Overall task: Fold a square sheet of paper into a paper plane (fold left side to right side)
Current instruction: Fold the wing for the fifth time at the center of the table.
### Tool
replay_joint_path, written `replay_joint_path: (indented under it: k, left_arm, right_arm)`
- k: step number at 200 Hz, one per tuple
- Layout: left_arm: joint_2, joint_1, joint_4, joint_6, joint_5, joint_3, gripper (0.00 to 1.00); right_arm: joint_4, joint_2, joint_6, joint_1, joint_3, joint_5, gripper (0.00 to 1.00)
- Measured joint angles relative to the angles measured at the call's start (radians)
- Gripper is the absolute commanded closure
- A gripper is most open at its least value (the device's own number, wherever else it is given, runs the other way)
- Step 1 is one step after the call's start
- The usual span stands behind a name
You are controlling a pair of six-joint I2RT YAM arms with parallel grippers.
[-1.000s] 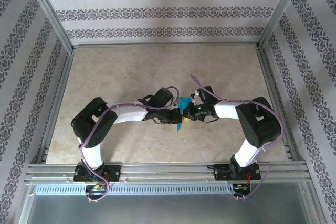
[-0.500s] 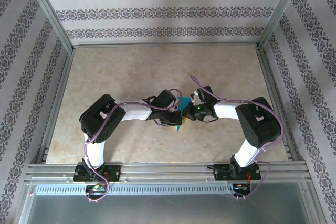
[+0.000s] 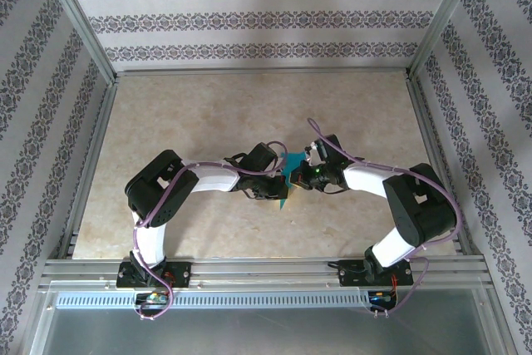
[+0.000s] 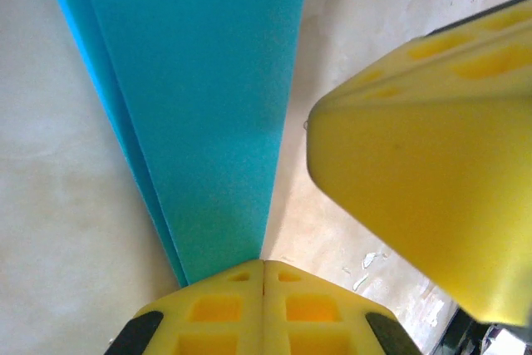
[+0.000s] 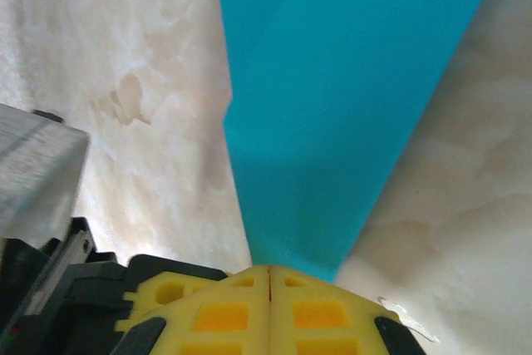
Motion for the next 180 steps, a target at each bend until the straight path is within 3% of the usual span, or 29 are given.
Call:
replay_joint_path:
  k: [82, 180]
  left_arm:
    - [-0.002, 0.000, 0.000, 0.000, -0.005, -0.002, 1.00]
    - [-0.007, 0.000, -0.001, 0.000, -0.012, -0.005, 1.00]
  right_arm:
    - [0.018, 0.087, -0.008, 0.000, 0.028, 0.000, 1.00]
    - [0.021, 0.054, -0.043, -0.042, 0.042, 0.000, 1.00]
